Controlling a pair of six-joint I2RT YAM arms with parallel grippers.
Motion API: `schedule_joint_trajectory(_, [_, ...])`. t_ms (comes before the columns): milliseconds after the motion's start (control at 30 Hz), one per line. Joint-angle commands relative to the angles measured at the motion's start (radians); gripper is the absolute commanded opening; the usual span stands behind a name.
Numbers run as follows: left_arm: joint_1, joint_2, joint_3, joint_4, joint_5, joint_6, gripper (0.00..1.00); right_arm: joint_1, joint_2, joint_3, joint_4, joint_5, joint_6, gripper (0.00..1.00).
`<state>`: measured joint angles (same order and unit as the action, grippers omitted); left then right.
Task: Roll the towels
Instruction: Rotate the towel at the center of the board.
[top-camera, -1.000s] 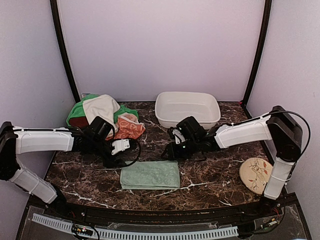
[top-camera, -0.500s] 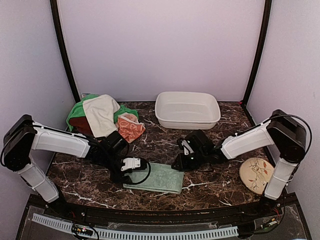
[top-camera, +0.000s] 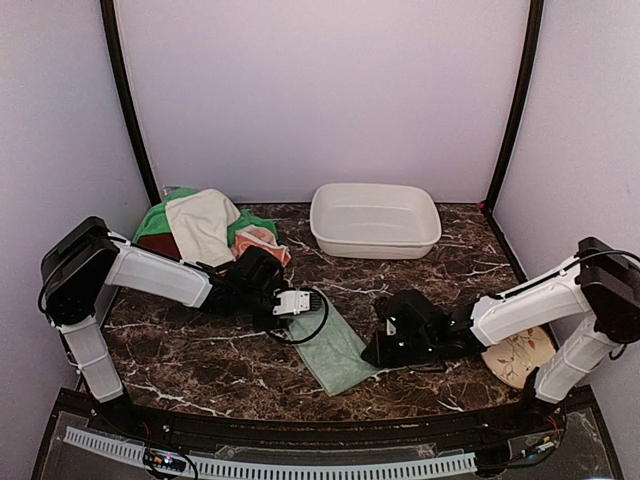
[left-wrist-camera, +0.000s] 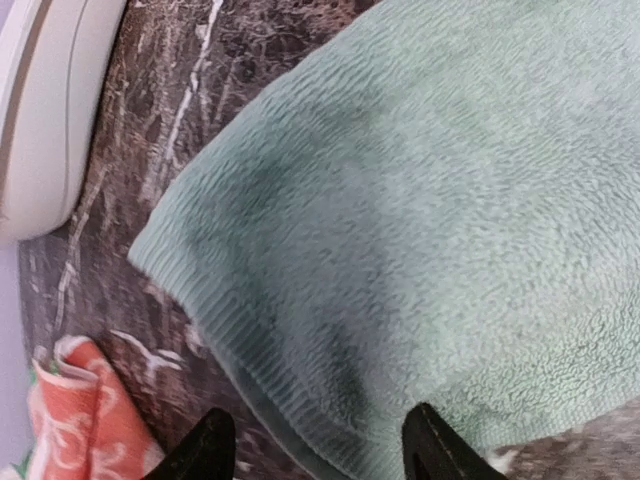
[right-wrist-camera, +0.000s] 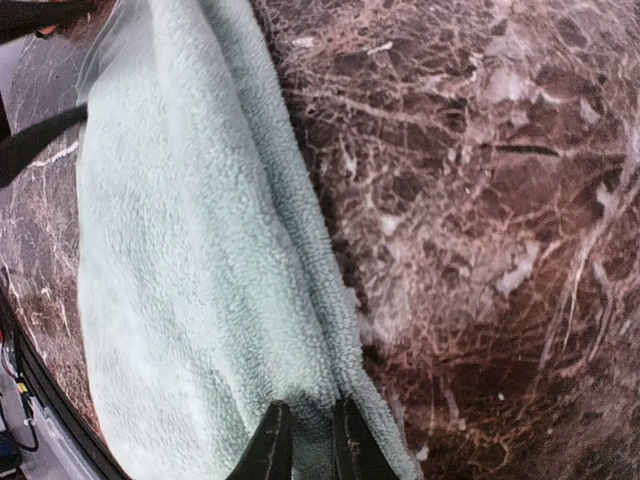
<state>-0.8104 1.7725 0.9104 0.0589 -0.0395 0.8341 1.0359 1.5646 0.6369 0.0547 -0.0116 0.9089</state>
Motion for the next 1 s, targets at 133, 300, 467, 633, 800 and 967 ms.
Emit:
schedule_joint_trajectory(133, [0.077,0.032,0.050,-0.033,-0.157,0.308,0.64,0.074,-0.091,-0.047,-0.184,0.137,0.085,0.15])
schedule_joint_trajectory(300, [0.118,-0.033,0.105,-0.102,-0.137,0.259,0.65,0.077,-0.130,-0.007,-0.207,0.103,0.052,0.16])
schedule_joint_trajectory(467, [0.113,-0.164,0.145,-0.283,0.072,0.064,0.66,0.042,-0.107,0.148,-0.263,0.101,-0.082,0.19])
schedule_joint_trajectory(633, [0.118,-0.216,0.139,-0.372,0.127,-0.090,0.66,-0.030,0.014,0.288,-0.223,0.032,-0.190,0.19])
schedule_joint_trajectory(800, [0.143,-0.212,0.043,-0.309,0.047,-0.152,0.61,-0.035,0.181,0.372,-0.186,-0.029,-0.235,0.16])
schedule_joint_trajectory(967, [0.141,-0.147,-0.021,-0.170,-0.018,-0.210,0.55,-0.010,0.234,0.302,-0.106,-0.057,-0.180,0.11])
